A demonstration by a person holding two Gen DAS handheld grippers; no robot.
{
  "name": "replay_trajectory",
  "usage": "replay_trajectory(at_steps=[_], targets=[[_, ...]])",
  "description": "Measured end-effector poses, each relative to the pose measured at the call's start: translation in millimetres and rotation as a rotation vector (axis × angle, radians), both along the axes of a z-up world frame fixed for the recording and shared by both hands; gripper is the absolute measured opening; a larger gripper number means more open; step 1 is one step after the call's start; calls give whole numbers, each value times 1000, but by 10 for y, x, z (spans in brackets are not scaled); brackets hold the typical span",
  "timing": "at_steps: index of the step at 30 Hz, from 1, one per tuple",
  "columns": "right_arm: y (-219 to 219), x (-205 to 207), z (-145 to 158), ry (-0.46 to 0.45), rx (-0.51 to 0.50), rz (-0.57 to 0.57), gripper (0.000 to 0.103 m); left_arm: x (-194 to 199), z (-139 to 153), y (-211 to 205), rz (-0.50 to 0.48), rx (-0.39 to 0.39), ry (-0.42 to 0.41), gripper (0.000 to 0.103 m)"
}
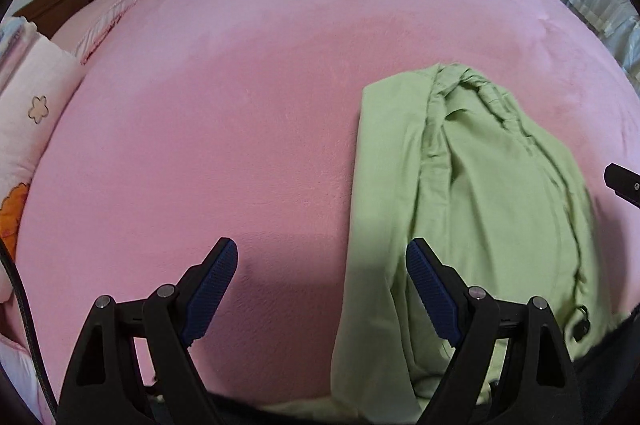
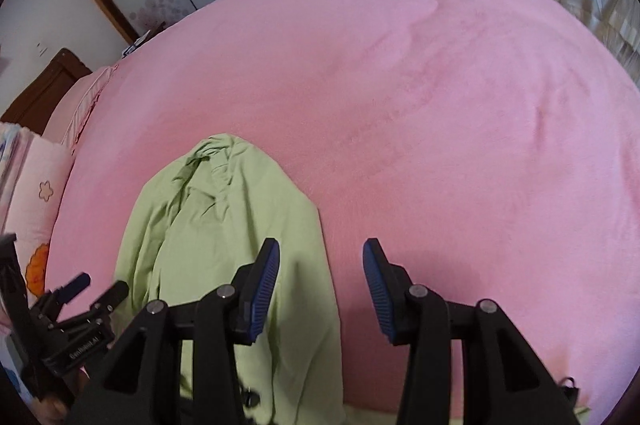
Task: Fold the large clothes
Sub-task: 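Grasp the pale green hood with both tools and lift it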
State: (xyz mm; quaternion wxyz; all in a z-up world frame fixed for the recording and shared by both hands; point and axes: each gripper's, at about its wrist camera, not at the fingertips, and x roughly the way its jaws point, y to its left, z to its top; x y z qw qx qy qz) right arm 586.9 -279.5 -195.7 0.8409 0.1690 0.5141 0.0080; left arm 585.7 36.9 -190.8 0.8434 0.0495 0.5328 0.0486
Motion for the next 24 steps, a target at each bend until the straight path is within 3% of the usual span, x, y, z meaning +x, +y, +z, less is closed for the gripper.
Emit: replay_trajectory(at_steps=[4, 6, 8, 10, 12, 14, 18, 21, 24], targets=[[57, 187, -248, 35, 36, 1, 44, 134, -245, 45, 23, -63, 29, 85], [112, 248, -348, 57, 50, 7, 44, 161, -310, 30, 29, -61, 32, 78], [214, 292, -425, 62, 36, 16, 44, 159, -300, -25, 17, -72, 7, 38], [349, 292, -423, 38, -18, 43, 41, 142, -267, -105, 2, -127, 2, 7], [473, 267, -376, 28, -69, 90, 4, 95, -175, -236, 3, -69, -35, 7], [557, 140, -195, -34, -121, 123, 4, -11, -5, -326, -18, -53, -87, 6], [553, -353, 340, -228, -115, 178, 4, -396, 401, -232, -19, -135, -185, 6], [394, -976, 763, -376, -60, 194, 4, -871, 699, -133, -70, -198, -247, 6], [300, -1608, 995, -460, -48, 228, 4, -1384, 848, -49, -116, -263, -250, 6]])
